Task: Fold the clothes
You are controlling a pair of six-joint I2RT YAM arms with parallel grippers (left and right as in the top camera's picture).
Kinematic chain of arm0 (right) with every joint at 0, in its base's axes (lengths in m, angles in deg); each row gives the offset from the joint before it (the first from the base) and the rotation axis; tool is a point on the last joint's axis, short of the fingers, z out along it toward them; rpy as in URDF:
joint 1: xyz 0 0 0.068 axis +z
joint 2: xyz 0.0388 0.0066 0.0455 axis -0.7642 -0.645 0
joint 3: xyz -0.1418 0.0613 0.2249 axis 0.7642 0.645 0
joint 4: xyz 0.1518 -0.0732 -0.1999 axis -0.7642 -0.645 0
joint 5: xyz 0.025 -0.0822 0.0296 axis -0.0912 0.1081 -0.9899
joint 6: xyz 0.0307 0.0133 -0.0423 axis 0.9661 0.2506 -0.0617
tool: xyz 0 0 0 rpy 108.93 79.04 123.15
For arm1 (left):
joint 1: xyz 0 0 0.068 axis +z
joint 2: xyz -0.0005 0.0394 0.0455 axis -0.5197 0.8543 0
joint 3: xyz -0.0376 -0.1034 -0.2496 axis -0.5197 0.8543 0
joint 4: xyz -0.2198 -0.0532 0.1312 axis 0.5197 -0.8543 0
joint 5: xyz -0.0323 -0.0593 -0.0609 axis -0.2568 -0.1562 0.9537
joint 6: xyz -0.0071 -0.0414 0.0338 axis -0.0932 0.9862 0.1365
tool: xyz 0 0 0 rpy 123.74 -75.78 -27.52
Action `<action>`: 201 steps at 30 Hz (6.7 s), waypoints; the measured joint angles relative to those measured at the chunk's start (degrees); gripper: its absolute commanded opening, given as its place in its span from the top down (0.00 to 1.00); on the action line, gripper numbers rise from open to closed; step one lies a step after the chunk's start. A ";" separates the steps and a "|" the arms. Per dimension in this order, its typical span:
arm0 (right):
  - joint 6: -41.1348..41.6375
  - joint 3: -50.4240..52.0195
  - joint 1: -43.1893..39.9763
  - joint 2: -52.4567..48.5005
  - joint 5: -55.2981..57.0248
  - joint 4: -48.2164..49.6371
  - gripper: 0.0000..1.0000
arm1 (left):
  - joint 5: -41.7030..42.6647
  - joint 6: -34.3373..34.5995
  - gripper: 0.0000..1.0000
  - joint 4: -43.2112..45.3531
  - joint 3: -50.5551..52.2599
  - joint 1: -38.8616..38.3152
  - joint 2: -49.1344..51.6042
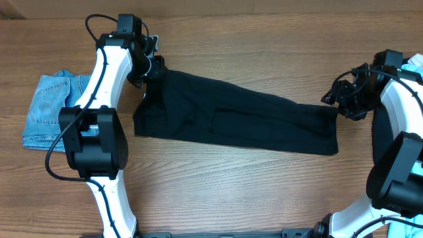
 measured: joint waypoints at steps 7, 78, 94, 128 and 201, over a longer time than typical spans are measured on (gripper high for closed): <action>0.22 0.00 0.00 0.00 1.75 -2.82 0.37 | -0.02 1.09 0.45 -2.56 -0.09 0.02 0.00; 25.64 -0.11 -0.59 -0.28 1.18 6.82 0.29 | -0.02 1.07 0.40 -2.80 -0.09 0.02 0.00; 21.57 2.27 -0.57 -1.49 2.12 8.17 0.96 | 0.00 1.07 0.42 -3.06 -0.11 0.02 0.00; 17.99 1.51 0.83 4.15 10.29 -2.27 0.22 | 0.00 1.07 0.40 -2.78 -0.09 0.02 0.00; 4.98 3.23 -1.79 -3.34 5.49 -1.38 0.81 | -6.88 -1.44 0.96 -4.31 -0.11 -6.16 3.61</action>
